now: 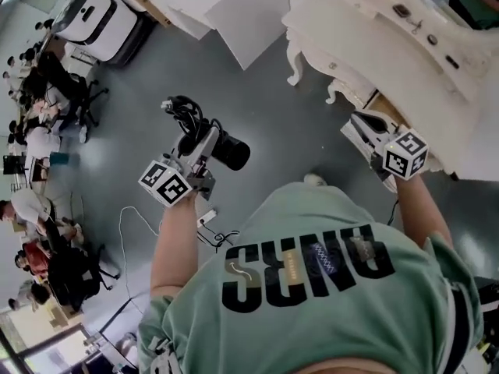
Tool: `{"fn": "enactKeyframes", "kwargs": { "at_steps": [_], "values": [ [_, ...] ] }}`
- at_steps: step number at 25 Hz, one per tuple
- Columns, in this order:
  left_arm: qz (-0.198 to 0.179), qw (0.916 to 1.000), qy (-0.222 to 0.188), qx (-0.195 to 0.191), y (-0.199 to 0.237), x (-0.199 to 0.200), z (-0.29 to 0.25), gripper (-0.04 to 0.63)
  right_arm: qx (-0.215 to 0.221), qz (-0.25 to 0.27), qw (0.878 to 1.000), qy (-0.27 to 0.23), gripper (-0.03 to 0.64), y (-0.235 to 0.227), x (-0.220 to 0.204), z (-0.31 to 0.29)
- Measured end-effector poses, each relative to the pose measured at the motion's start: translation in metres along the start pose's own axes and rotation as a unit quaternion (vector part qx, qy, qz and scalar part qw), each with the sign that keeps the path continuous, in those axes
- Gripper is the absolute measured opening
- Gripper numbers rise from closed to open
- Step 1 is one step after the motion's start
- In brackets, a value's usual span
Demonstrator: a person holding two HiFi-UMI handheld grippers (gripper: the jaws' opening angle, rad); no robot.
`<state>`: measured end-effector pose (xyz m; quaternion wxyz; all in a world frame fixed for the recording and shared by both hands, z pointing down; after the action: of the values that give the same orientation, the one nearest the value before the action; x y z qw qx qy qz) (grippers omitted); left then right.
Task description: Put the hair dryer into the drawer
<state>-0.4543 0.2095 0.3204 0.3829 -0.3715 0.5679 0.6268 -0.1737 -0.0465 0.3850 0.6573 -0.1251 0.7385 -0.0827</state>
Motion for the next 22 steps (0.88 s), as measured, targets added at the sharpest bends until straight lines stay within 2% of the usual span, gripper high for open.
{"fn": "enactKeyframes", "kwargs": {
  "at_steps": [3, 6, 9, 12, 14, 17, 19, 22],
  "values": [
    [-0.013, 0.9960, 0.054, -0.071, -0.015, -0.023, -0.087, 0.169, -0.074, -0.017, 0.997, -0.023, -0.008, -0.043, -0.005, 0.059],
    [-0.030, 0.9853, 0.104, -0.131, -0.038, -0.061, -0.167, 0.169, -0.132, -0.031, 0.990, -0.041, -0.008, -0.083, -0.018, 0.111],
    [-0.048, 0.9653, 0.161, -0.200, -0.073, -0.105, -0.241, 0.169, -0.189, -0.049, 0.979, -0.053, -0.008, -0.110, -0.036, 0.163],
    [-0.073, 0.9367, 0.213, -0.268, -0.116, -0.145, -0.301, 0.169, -0.235, -0.067, 0.968, -0.063, -0.008, -0.126, -0.046, 0.210],
    [-0.092, 0.9122, 0.251, -0.310, -0.146, -0.176, -0.334, 0.169, -0.262, -0.080, 0.959, -0.069, -0.008, -0.135, -0.055, 0.238],
    [-0.131, 0.8684, 0.305, -0.368, -0.191, -0.232, -0.370, 0.169, -0.295, -0.094, 0.948, -0.078, -0.008, -0.151, -0.071, 0.278],
    [-0.160, 0.8301, 0.345, -0.408, -0.216, -0.271, -0.386, 0.170, -0.320, -0.104, 0.938, -0.085, -0.008, -0.156, -0.082, 0.302],
    [-0.204, 0.7666, 0.401, -0.458, -0.239, -0.329, -0.398, 0.169, -0.356, -0.119, 0.923, -0.089, -0.008, -0.158, -0.099, 0.330]
  ]
}}
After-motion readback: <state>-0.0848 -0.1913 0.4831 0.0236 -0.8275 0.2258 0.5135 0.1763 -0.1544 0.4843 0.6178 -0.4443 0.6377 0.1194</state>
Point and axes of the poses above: the fingertips, and each gripper's own axes: z backward along the fingers, y to its left, x out of its top, the point moved 4 cm from there along z, backward along the fingers, and after that the axes turned 10 degrees about -y, right-handed, at the moved point
